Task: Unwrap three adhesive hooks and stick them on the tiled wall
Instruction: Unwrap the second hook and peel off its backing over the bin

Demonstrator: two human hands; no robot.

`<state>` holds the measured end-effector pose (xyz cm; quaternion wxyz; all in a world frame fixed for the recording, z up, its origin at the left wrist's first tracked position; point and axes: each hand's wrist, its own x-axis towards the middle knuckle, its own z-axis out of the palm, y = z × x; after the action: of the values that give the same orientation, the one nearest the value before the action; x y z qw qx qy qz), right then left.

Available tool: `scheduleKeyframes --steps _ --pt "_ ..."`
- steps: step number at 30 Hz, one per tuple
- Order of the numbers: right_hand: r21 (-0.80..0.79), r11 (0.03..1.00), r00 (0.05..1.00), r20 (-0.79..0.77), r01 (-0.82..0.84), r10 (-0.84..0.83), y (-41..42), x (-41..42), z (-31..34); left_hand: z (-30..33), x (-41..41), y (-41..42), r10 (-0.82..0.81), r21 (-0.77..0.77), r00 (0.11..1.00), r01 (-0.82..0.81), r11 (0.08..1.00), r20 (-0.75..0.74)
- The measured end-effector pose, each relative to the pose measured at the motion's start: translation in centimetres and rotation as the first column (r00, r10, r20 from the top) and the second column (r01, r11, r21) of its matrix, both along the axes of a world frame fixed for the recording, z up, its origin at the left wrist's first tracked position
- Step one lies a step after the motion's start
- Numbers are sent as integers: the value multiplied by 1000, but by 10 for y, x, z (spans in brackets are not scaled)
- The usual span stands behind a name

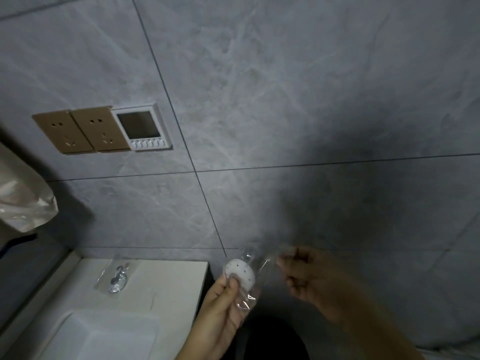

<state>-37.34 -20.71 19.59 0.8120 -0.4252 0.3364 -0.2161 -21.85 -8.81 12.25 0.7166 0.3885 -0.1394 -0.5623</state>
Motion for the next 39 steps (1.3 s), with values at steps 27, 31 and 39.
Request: scheduleKeyframes --steps 27,31,39 --pt "-696 718 872 -367 -27 -323 -13 -23 -10 31 -10 23 -76 119 907 29 992 414" --pt "-812 583 832 -316 11 -456 -6 -29 3 28 -6 23 -44 125 889 -15 992 456" --pt "-831 490 858 -433 -263 -276 8 -21 14 29 -2 18 -55 115 842 -8 993 536"
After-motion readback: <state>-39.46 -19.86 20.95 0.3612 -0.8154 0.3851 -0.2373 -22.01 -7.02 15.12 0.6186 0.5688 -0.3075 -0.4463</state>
